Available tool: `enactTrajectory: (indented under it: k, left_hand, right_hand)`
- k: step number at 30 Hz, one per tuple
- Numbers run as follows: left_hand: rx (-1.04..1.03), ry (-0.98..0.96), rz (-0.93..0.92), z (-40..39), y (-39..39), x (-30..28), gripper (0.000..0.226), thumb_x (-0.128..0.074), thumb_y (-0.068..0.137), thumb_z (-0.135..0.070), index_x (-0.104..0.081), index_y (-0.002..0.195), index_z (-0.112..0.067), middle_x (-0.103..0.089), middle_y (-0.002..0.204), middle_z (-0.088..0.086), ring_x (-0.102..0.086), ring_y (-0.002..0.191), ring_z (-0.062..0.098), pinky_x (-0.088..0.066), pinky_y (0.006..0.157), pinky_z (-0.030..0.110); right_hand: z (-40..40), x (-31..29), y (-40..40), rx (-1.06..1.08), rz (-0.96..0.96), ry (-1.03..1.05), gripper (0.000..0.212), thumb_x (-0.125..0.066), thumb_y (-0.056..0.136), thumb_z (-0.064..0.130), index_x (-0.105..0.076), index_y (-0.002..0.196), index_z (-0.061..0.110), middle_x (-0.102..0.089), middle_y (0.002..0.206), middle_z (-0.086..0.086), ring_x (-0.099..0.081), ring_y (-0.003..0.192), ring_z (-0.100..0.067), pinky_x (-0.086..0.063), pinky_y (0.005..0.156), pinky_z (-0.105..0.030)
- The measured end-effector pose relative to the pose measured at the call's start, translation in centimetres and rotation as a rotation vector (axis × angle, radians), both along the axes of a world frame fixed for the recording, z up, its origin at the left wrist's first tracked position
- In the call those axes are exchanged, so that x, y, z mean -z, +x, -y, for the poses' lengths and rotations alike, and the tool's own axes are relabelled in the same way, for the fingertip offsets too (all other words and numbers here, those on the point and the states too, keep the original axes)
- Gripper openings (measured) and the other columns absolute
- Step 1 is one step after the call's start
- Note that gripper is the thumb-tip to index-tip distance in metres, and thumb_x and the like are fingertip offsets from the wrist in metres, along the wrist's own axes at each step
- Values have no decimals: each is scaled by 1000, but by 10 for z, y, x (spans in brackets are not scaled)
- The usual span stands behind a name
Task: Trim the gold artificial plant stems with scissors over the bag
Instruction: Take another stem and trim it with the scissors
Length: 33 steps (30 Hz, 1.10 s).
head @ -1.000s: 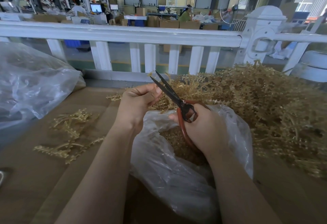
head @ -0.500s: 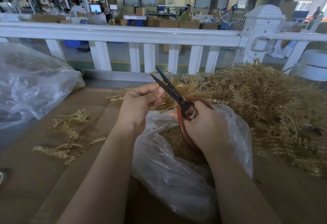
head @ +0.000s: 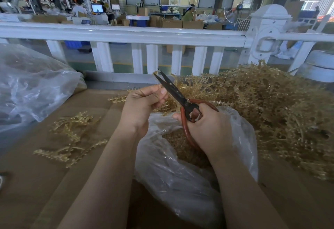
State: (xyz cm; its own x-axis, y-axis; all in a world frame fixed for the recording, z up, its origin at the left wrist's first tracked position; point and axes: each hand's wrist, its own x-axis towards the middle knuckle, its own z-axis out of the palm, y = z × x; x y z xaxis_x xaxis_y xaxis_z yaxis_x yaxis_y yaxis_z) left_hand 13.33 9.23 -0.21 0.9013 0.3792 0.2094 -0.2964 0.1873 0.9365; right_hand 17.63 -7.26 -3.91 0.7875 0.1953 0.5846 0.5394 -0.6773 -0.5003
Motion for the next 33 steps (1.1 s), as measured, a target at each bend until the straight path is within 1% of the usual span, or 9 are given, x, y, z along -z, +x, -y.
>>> enactTrajectory:
  k: [6,10,12,15,17,22,25,29,33]
  left_hand:
    - [-10,-105,-115,-3,-1,-1,6,-66,90,-8,-72,91,-9,-69,73,-1,-60,62,5,-51,63,17]
    - [-71,-255,-240,-5,2,0,12,-62,93,-8,-71,86,-11,-68,67,-3,-59,58,5,-52,56,16]
    - [-94,-304,-263,-5,3,1,16,-60,95,-7,-71,84,-11,-68,64,-3,-59,54,5,-51,53,16]
    - [-128,-406,-277,-7,3,1,15,-59,96,-8,-70,84,-9,-65,61,-3,-58,51,4,-49,49,16]
    - [-131,-447,-281,-9,3,0,15,-61,96,-11,-69,84,-9,-64,63,-3,-57,52,4,-48,48,15]
    - [-35,-278,-316,-4,3,1,12,-64,94,-12,-71,84,-11,-70,70,-3,-61,57,4,-49,50,14]
    - [20,-184,-332,6,4,2,7,-66,91,-11,-71,86,-13,-74,74,-3,-66,60,4,-50,52,15]
    - [63,-141,-328,15,3,3,7,-72,86,-6,-72,84,-13,-76,76,3,-69,63,8,-51,56,17]
    - [93,-118,-323,18,2,2,7,-73,84,-5,-73,83,-12,-75,75,5,-69,61,10,-50,58,18]
  right_hand:
    - [2,3,1,-52,8,-6,54,-68,80,70,-62,71,17,-62,63,9,-58,59,-8,-52,57,-29]
    - [2,3,0,-114,-35,-36,47,-62,78,75,-54,64,31,-52,53,13,-52,53,-2,-40,50,-19]
    - [3,4,1,-125,-68,-56,43,-61,79,76,-58,68,34,-55,55,13,-55,54,-2,-45,51,-21]
    - [3,3,2,-131,-93,-70,51,-56,78,78,-70,83,30,-62,61,12,-58,57,-2,-53,54,-26]
    - [3,3,1,-131,-85,-65,51,-56,79,77,-71,83,28,-62,60,11,-59,57,-4,-53,54,-29]
    - [0,3,0,-111,-174,124,55,-62,80,71,-60,63,19,-55,53,5,-55,53,-11,-43,50,-27]
    - [0,3,1,-166,-253,328,54,-63,78,70,-65,67,17,-57,55,4,-57,56,-15,-47,57,-34]
    - [-1,3,5,-216,-348,479,56,-68,85,59,-63,69,5,-53,54,-1,-52,54,-20,-47,56,-43]
    - [-1,5,10,-201,-382,552,38,-73,89,41,-65,69,10,-55,52,8,-52,50,-10,-45,54,-33]
